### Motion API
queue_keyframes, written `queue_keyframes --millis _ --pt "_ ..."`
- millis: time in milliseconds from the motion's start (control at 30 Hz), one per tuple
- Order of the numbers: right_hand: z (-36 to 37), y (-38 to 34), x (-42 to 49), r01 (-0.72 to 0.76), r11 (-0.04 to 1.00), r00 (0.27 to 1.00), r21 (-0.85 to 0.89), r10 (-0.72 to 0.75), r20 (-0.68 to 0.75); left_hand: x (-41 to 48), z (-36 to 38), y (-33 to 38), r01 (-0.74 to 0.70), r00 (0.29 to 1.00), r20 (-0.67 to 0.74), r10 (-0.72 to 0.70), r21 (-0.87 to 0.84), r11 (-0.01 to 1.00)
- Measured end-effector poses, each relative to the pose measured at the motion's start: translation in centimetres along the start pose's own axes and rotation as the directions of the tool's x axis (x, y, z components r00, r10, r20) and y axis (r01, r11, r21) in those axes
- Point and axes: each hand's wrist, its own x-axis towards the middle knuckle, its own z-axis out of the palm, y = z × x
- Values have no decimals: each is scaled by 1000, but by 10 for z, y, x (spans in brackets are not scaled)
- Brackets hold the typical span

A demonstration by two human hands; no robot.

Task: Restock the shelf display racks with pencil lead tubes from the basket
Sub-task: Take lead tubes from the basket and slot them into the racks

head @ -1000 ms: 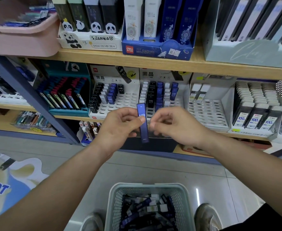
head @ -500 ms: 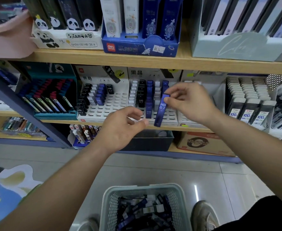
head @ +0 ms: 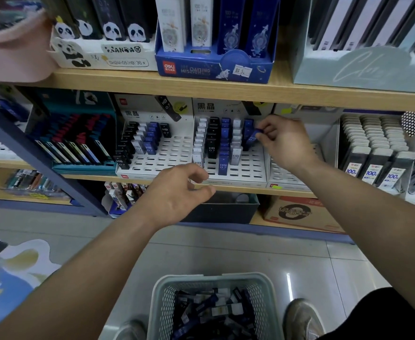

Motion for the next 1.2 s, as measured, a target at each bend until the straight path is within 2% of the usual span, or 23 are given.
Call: queue_keyframes --millis 200,367,467,633,900,1200 --pt "-7 2 -1 6 999 1000 -32 -6 10 -1 -2 0 3 1000 -7 -3 -27 1000" --pt "-1 1 -3 71 994 997 -88 -71 12 -4 -2 -1 10 1000 -4 -10 -19 1000" --pt "7 0 -2 105 979 994 -172 -105 10 -4 0 -2 12 1000 -1 -12 -16 1000" --pt "17 -1 -5 159 931 986 -327 -136 94 -4 1 -4 6 1000 9 -6 -5 1000" --pt "-5 -8 -31 71 975 991 -210 -46 125 -17 -4 -8 -9 1000 30 7 53 999" --pt "-36 -25 -120 -14 982 916 -187 87 392 -64 32 -35 10 990 134 -42 236 972"
